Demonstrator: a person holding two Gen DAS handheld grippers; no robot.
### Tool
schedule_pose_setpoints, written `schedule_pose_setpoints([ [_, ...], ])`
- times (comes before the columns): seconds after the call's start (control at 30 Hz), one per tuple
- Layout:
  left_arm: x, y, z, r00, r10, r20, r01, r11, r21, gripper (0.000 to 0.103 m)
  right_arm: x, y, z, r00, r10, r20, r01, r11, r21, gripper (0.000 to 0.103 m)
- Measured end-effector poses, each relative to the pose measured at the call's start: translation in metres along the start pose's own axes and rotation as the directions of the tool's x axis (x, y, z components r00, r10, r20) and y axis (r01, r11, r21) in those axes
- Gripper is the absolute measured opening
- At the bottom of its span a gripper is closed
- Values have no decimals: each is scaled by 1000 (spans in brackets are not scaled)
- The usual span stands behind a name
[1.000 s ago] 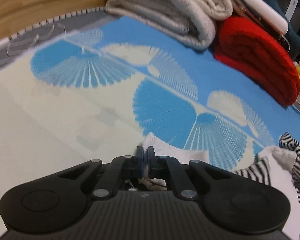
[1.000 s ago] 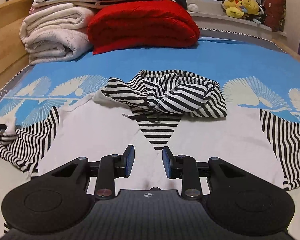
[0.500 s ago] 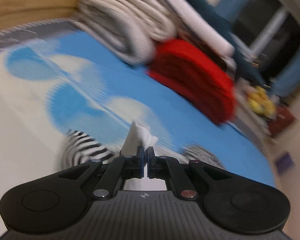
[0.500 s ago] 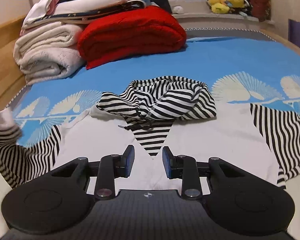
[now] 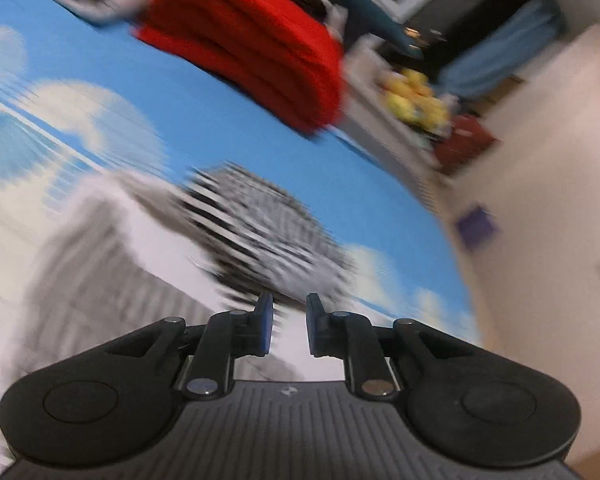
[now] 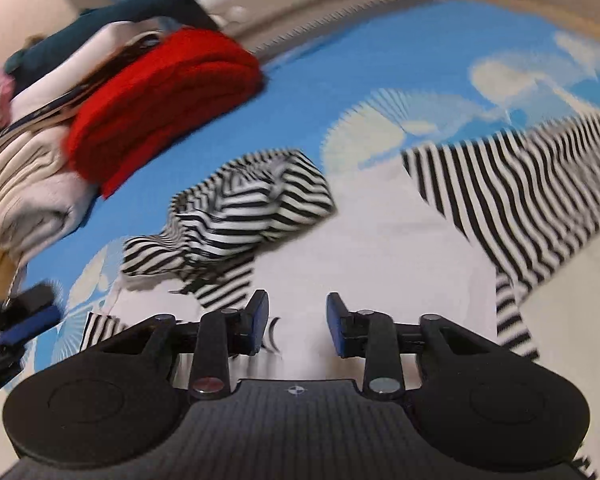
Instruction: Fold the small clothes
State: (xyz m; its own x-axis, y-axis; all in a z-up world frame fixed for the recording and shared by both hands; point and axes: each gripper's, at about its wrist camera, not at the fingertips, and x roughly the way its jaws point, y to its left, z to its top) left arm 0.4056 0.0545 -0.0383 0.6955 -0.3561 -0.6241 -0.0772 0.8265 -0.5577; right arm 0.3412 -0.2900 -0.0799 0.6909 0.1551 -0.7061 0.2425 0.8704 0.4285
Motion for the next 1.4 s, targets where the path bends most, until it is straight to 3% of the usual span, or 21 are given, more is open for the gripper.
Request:
schedule_pose_setpoints([
  [0.07,-3,19,15,992,125,36,-125,992,10,18,16,-6,-5,998,-14,-54,17,999,49,37],
  [0.13,-6,41,28,972,226,62,-227,974,1,18,32,-9,-12,994,-42,-104,49,996,74,37],
  [0.2,-12,59,40,958,277,71,-276,961,-23,18,47,-7,-22,982,-110,-153,120,991,57,37],
  [0.3,-17,80,53,940,335,70,-331,942,-58,18,67,-4,-37,964,-135,-227,145,989,27,39],
  [0.4,-26,93,57,939,339,56,-334,939,-77,18,69,8,-44,965,-139,-220,133,990,-43,34],
  [0.47,-27,95,58,941,335,53,-332,941,-64,18,67,17,-42,974,-88,-209,75,995,-70,4],
  [0.53,-26,92,57,940,337,54,-335,941,-41,18,55,24,-32,986,-51,-159,38,995,-88,4],
  [0.6,-25,89,56,938,343,53,-343,939,-16,18,28,35,-20,1000,-15,-20,12,986,-165,4],
  [0.67,-22,87,52,931,361,55,-362,932,10,18,1,40,-10,995,13,99,8,977,-212,4],
  [0.73,-19,88,49,926,376,48,-377,926,28,18,-8,31,0,986,-30,164,63,978,-200,4],
  [0.8,-15,89,46,925,378,31,-379,925,36,23,-1,11,3,981,-122,149,145,977,-158,4],
  [0.87,-9,91,42,926,378,0,-377,925,43,24,24,-14,1,982,-188,23,189,976,-104,4],
  [0.93,-1,93,37,928,371,-42,-369,928,54,24,44,-36,-3,965,-248,-81,246,969,-31,7],
  [1.0,6,94,32,930,359,-79,-355,933,57,24,43,-43,-4,954,-294,-61,295,955,5,10],
  [1.1,17,91,21,930,346,-125,-336,937,92,24,34,-34,0,979,-204,12,204,979,-26,14],
  [1.17,25,89,13,917,372,-142,-350,924,156,24,38,-30,0,993,-111,-34,110,993,-32,30],
  [1.23,31,91,5,909,381,-172,-348,917,194,24,49,-32,-4,990,-50,-128,50,999,-8,31],
  [1.3,35,97,-3,904,368,-218,-324,922,211,24,63,-33,-12,973,-109,-205,108,994,-13,31],
  [1.33,40,100,-8,889,383,-252,-327,915,237,24,67,-37,-15,962,-148,-228,149,989,-16,31],
  [1.4,50,109,-20,832,471,-293,-378,868,322,30,70,-43,-15,965,-139,-225,145,989,15,31],
])
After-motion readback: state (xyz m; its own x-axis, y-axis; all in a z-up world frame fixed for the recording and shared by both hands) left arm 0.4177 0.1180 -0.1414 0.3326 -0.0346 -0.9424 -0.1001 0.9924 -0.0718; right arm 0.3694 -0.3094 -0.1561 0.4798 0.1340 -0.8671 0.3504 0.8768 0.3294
